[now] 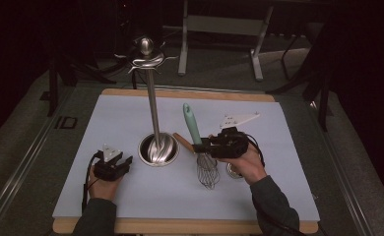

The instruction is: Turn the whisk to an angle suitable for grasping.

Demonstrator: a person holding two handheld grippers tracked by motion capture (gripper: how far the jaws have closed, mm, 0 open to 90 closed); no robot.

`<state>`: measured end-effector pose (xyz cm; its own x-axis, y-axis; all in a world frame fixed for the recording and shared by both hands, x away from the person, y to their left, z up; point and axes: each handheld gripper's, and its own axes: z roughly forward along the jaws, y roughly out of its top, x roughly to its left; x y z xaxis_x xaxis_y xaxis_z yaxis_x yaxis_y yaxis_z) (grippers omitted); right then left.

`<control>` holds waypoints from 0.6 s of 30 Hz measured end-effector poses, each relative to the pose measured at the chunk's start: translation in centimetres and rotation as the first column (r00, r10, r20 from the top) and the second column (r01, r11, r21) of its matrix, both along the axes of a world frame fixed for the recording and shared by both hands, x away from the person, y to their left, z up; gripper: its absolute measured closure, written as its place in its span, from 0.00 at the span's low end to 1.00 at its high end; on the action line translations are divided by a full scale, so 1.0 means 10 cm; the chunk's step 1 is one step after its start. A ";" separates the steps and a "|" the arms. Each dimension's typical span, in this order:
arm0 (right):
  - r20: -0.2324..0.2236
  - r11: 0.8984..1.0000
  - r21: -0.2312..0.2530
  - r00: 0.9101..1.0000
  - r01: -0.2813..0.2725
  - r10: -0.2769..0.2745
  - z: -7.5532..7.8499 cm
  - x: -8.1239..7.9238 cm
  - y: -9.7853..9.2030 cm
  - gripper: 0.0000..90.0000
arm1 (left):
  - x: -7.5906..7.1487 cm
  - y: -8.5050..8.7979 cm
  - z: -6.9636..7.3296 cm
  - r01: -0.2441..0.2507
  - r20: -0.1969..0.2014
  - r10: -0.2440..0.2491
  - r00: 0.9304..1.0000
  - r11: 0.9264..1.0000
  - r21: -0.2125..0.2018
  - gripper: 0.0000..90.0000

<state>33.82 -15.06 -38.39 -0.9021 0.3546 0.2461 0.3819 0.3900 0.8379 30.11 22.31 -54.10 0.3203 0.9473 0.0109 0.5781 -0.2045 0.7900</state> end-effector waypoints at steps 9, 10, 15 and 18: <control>0.048 0.999 0.033 0.999 -0.010 0.009 0.23 0.02 0.05 0.77 | 0.00 0.00 0.00 0.001 0.001 -0.001 1.000 1.000 0.000 0.64; 0.051 0.999 0.037 0.999 -0.011 0.009 0.26 0.02 0.06 0.77 | 0.00 0.00 0.00 0.001 0.001 -0.001 1.000 1.000 0.000 0.64; 0.075 0.999 0.046 0.997 -0.015 0.012 0.36 0.03 0.10 0.77 | 0.00 0.00 0.00 0.001 0.001 -0.001 1.000 1.000 -0.001 0.64; 0.086 0.999 0.048 0.996 -0.017 0.013 0.40 0.03 0.12 0.77 | 0.00 0.00 0.00 0.000 0.000 0.000 1.000 1.000 -0.001 0.64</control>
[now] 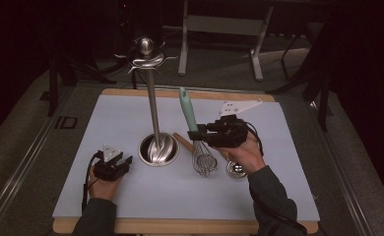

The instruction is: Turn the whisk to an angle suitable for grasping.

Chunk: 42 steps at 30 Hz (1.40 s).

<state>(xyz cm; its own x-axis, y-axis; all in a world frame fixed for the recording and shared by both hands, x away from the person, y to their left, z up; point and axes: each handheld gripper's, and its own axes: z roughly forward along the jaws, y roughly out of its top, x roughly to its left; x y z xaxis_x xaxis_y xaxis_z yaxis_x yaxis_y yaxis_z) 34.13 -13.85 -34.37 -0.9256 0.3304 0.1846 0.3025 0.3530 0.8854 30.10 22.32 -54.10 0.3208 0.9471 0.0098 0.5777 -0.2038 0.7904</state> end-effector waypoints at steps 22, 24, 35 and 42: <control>0.051 0.998 0.048 0.998 -0.048 0.046 0.35 0.04 0.26 0.77 | 0.00 0.00 0.00 0.002 -0.002 -0.002 1.000 1.000 0.002 0.64; 0.058 0.997 0.050 0.997 -0.053 0.051 0.37 0.05 0.30 0.77 | 0.00 0.00 0.00 0.003 -0.002 -0.003 1.000 1.000 0.001 0.64; 0.059 0.997 0.032 0.996 -0.063 0.061 0.41 0.08 0.47 0.77 | 0.00 0.00 0.00 0.001 -0.003 -0.001 1.000 1.000 -0.002 0.64; 0.070 0.998 0.025 0.996 -0.052 0.051 0.44 0.12 0.54 0.77 | 0.00 0.01 0.00 0.001 -0.004 -0.001 1.000 1.000 -0.003 0.64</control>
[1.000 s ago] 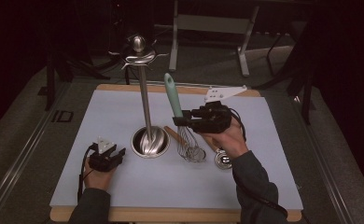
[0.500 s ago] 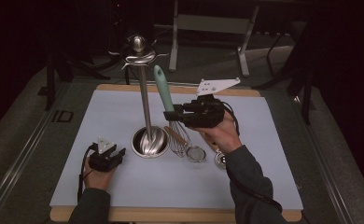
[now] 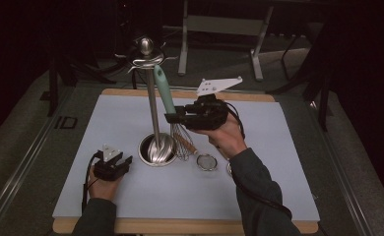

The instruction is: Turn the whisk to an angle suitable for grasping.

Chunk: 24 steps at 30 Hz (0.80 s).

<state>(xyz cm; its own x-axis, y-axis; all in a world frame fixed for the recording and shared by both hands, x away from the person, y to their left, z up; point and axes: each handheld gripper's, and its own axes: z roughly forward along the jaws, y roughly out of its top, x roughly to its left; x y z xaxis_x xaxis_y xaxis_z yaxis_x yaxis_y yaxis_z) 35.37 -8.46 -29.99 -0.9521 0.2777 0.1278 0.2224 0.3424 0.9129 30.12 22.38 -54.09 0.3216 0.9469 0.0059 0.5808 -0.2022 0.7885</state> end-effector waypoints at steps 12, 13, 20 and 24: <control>0.017 0.998 -0.040 0.999 0.051 -0.051 -0.09 0.09 0.14 0.76 | 0.00 0.00 0.00 0.000 -0.001 0.000 1.000 1.000 -0.001 0.64; 0.022 0.997 -0.044 0.998 0.058 -0.057 -0.09 0.09 0.15 0.76 | 0.00 0.00 0.00 0.000 -0.001 0.000 1.000 1.000 -0.001 0.64; 0.041 0.996 -0.062 0.997 0.063 -0.061 -0.08 0.08 0.23 0.74 | 0.00 0.00 0.00 -0.001 0.000 0.001 1.000 1.000 -0.004 0.64; 0.044 0.997 -0.054 0.997 0.060 -0.057 -0.06 0.07 0.22 0.72 | 0.00 0.00 0.00 0.000 0.000 0.000 1.000 1.000 -0.002 0.64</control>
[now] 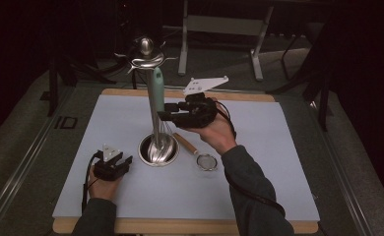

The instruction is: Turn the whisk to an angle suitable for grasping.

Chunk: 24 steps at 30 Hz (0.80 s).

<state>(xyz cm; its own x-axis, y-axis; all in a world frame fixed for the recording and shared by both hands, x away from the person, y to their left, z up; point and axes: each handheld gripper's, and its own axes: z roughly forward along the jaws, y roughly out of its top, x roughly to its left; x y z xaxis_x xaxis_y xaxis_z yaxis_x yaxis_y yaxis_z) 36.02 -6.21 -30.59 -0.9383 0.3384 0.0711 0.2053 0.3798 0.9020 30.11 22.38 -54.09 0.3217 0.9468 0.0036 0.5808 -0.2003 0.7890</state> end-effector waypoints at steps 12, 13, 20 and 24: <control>0.020 0.998 -0.068 1.000 -0.005 0.007 -0.03 -0.03 -0.09 0.77 | 0.00 0.00 0.00 0.000 0.003 0.000 1.000 1.000 0.000 0.64; 0.020 0.997 -0.074 1.000 -0.005 0.006 -0.04 -0.03 -0.10 0.79 | 0.00 0.00 0.00 -0.002 0.004 0.002 1.000 1.000 -0.001 0.64; 0.065 0.980 -0.201 0.998 0.000 0.014 -0.13 -0.12 -0.11 0.84 | 0.00 0.01 0.00 0.003 0.001 -0.003 1.000 1.000 -0.015 0.65; 0.083 0.962 -0.274 0.996 0.012 0.011 -0.20 -0.15 -0.11 0.84 | 0.00 0.01 0.00 0.001 0.001 -0.001 1.000 1.000 -0.013 0.65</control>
